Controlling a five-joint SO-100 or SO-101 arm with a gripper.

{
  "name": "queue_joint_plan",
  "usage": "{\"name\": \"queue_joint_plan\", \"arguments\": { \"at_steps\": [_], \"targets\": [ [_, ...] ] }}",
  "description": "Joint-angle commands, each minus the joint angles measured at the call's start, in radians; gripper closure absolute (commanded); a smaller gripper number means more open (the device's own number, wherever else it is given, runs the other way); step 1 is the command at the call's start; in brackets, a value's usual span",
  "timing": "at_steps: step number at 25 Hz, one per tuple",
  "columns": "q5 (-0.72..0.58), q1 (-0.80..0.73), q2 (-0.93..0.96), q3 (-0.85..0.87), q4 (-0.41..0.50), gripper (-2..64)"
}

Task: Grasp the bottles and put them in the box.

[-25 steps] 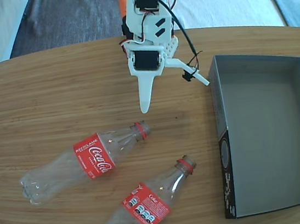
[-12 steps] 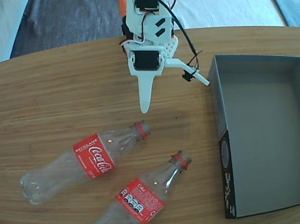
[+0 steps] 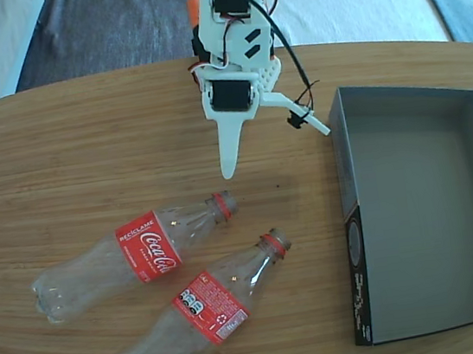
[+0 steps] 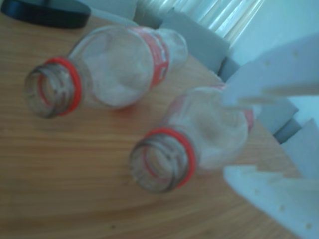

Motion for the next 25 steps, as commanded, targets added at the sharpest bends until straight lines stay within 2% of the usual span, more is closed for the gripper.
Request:
{"name": "queue_joint_plan", "arguments": {
  "at_steps": [1,8,15,21,25],
  "targets": [
    [-0.005,-0.003,0.008,-0.011,-0.006,51.0],
    [0.003,-0.005,0.008,-0.018,-0.006,51.0],
    [0.003,0.003,-0.023,-0.161,-0.006,51.0],
    [-0.003,0.003,-0.362,-0.399,-0.006,51.0],
    [-0.006,-0.012,-0.624,-0.637,-0.005,51.0]
  ]
}}
